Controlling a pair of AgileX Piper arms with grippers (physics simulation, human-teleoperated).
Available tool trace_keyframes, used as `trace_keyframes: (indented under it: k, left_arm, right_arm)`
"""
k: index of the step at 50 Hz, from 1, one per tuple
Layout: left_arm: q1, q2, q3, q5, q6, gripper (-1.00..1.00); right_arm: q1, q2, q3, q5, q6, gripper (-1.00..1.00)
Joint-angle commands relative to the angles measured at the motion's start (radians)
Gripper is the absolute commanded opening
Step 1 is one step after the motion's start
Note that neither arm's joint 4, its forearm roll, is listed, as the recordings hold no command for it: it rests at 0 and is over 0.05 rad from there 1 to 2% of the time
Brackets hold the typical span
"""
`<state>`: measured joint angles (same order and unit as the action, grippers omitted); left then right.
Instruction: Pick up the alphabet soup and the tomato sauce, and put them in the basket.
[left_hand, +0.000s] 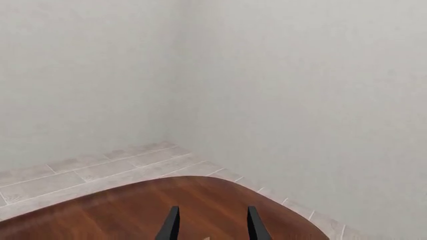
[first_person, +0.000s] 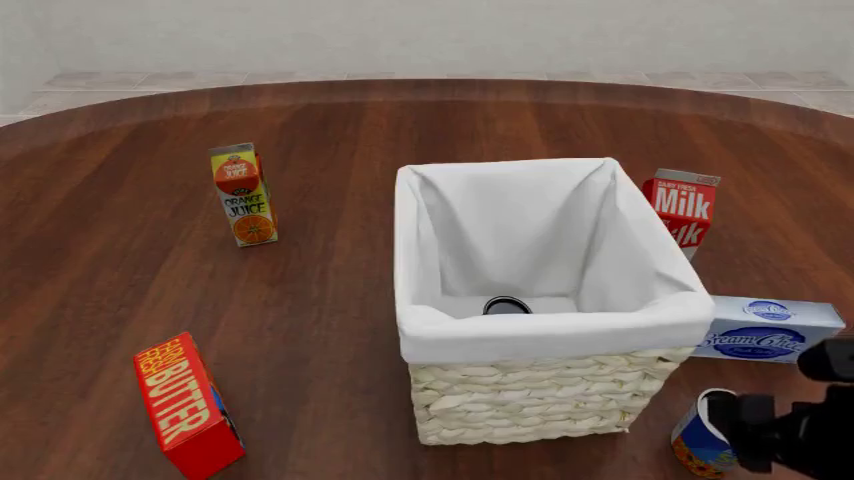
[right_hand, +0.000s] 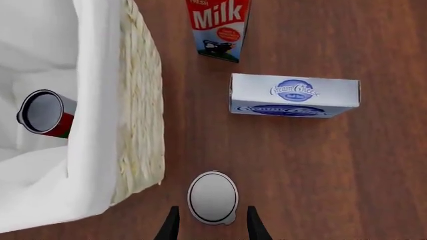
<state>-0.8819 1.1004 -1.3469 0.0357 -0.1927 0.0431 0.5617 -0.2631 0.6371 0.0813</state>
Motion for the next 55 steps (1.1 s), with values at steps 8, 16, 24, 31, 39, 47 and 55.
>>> trace_keyframes:
  k: [8, 16, 24, 31, 39, 47, 55]
  left_arm:
    - [-0.001, 0.001, 0.009, -0.006, -0.003, 1.0]
    - [-0.001, -0.001, 0.011, -0.008, -0.004, 1.0]
    - [-0.001, -0.001, 0.016, -0.011, -0.007, 1.0]
    - [-0.002, -0.002, 0.015, -0.01, -0.006, 1.0]
    - [-0.002, 0.0, 0.015, -0.011, -0.008, 1.0]
    - [-0.001, 0.0, 0.018, -0.013, -0.009, 1.0]
    - [0.002, -0.003, 0.017, -0.011, -0.01, 1.0]
  right_arm:
    - [-0.006, -0.099, 0.045, 0.064, 0.001, 1.0]
    - [-0.001, -0.177, 0.067, 0.126, 0.01, 1.0]
    - [0.003, -0.197, 0.081, 0.132, 0.019, 1.0]
    - [0.004, -0.167, 0.095, 0.081, 0.023, 1.0]
    - [-0.006, -0.124, 0.098, 0.027, 0.017, 1.0]
    - [-0.014, -0.084, 0.099, -0.022, 0.011, 1.0]
    - [-0.019, -0.052, 0.098, -0.059, 0.004, 1.0]
